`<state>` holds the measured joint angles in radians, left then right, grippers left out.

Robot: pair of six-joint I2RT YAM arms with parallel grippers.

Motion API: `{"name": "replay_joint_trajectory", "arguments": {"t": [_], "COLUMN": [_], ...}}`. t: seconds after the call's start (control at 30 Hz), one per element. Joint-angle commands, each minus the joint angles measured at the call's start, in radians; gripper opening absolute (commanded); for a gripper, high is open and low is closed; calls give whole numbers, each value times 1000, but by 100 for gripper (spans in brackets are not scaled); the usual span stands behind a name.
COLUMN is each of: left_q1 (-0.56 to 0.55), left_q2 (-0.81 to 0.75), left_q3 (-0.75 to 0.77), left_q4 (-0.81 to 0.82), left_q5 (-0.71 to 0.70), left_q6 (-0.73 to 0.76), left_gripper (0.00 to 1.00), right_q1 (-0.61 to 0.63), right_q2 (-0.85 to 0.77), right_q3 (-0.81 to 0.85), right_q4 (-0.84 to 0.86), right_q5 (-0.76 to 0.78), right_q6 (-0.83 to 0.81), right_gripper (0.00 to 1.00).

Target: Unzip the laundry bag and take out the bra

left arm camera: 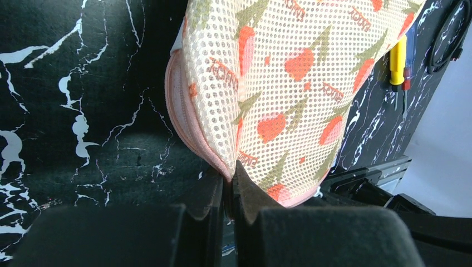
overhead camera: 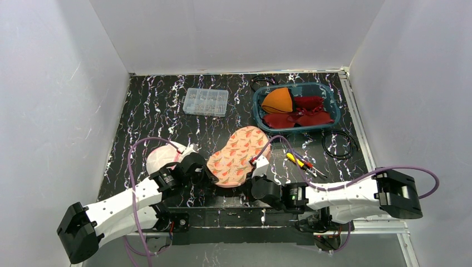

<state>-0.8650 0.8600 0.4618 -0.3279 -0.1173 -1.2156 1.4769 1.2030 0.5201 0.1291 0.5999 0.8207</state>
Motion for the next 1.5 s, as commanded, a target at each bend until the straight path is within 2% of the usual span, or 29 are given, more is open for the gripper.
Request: {"name": "replay_joint_trajectory", "arguments": {"t": [0.0, 0.33, 0.57, 0.63, 0.77, 0.83, 1.07, 1.17, 1.47], "left_q1": [8, 61, 77, 77, 77, 77, 67, 62, 61], "left_q2": [-5, 149, 304, 303, 215, 145, -122, -175, -66], "left_q3": [48, 170, 242, 246, 201, 155, -13, -52, -1], "left_q4": [-67, -61, -25, -32, -72, -93, -112, -86, -58], "left_q5": [-52, 27, 75, 87, 95, 107, 194, 218, 154], "left_q6": [97, 281, 305, 304, 268, 232, 70, 22, 24], "left_gripper": [0, 0, 1, 14, 57, 66, 73, 74, 73], "right_q1": [3, 3, 4, 4, 3, 4, 3, 4, 5], "right_q2": [-72, -120, -58, -41, -4, 16, 120, 176, 238], "right_q3": [-29, -63, -56, -53, -31, -19, 45, 83, 137], "right_q4": [-105, -137, -23, 17, 82, 118, 237, 270, 285], "right_q5": [80, 14, -38, -49, -56, -60, -74, -93, -133], "right_q6": [12, -83, -67, -61, -52, -47, -37, -38, -29], "right_gripper": [1, 1, 1, 1, 1, 1, 1, 1, 1]}}
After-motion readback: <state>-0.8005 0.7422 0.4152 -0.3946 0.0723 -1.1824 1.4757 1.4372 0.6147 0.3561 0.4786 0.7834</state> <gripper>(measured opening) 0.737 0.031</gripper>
